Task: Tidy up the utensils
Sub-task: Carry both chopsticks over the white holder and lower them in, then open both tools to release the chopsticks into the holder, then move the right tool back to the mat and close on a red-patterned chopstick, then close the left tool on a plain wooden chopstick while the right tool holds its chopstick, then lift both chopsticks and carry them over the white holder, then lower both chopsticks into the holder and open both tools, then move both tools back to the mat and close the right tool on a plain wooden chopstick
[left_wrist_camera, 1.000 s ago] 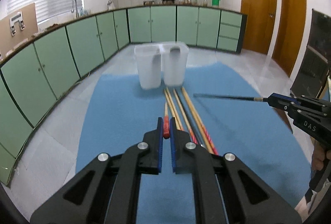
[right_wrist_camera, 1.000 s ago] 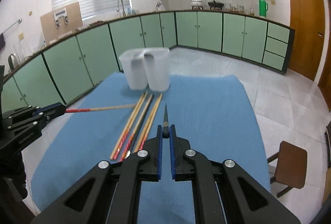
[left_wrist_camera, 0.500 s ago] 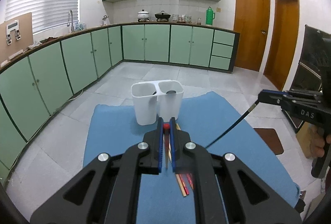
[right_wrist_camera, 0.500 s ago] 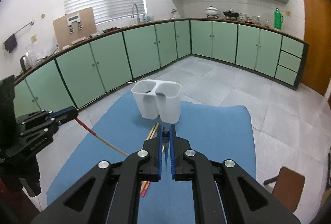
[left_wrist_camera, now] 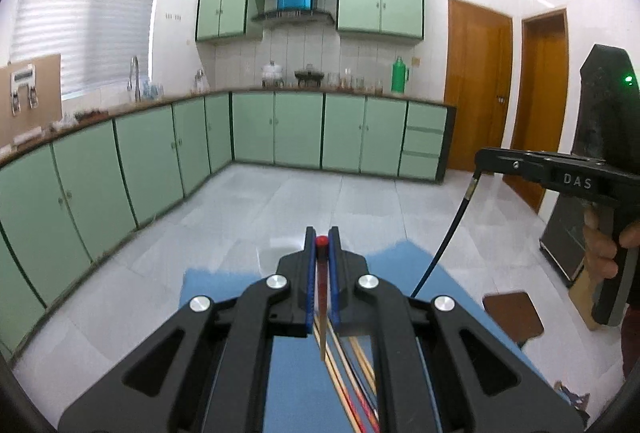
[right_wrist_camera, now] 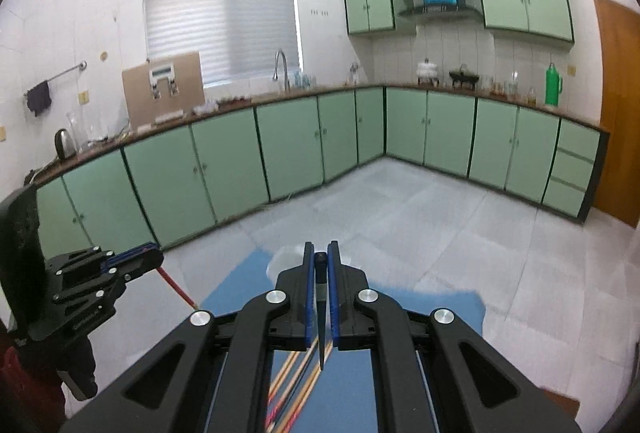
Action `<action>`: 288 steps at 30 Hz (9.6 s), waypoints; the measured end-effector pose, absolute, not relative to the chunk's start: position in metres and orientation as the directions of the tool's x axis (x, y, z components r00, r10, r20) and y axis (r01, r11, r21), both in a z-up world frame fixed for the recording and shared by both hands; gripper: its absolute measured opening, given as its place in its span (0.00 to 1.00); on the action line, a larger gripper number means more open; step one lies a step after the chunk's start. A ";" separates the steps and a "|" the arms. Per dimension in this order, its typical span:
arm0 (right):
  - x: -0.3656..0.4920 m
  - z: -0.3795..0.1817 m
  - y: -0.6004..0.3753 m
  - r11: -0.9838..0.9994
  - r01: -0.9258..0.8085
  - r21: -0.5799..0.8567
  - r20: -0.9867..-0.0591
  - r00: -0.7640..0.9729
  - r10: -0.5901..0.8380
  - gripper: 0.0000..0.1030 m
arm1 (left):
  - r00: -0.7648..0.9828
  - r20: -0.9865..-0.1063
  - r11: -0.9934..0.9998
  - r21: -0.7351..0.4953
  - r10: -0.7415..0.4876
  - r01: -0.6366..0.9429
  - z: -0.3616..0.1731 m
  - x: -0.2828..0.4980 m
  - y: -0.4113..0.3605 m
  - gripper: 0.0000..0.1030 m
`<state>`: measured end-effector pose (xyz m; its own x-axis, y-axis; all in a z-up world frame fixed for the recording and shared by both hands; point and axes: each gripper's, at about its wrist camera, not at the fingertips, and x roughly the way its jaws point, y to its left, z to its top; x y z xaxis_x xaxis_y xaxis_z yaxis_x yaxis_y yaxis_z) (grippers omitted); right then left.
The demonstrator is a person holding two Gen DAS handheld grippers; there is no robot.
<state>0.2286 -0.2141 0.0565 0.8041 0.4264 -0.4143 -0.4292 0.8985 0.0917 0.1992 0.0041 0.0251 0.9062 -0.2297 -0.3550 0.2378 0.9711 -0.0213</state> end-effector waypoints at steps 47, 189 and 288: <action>0.229 -0.086 -0.242 0.956 -0.193 0.221 -0.490 0.826 0.280 0.75 | 0.872 -0.476 0.993 -0.033 -0.118 0.117 -0.083 0.232 0.023 0.67; 0.204 0.014 -0.200 0.885 -0.459 0.071 -0.536 0.731 0.422 0.05 | 0.871 -0.430 0.965 -0.009 -0.239 0.261 -0.008 0.189 -0.010 0.06; 0.139 -0.239 -0.148 0.968 -0.251 0.021 -0.771 0.612 0.176 0.72 | 0.763 -0.647 0.998 0.044 -0.002 0.040 -0.205 0.167 0.034 0.81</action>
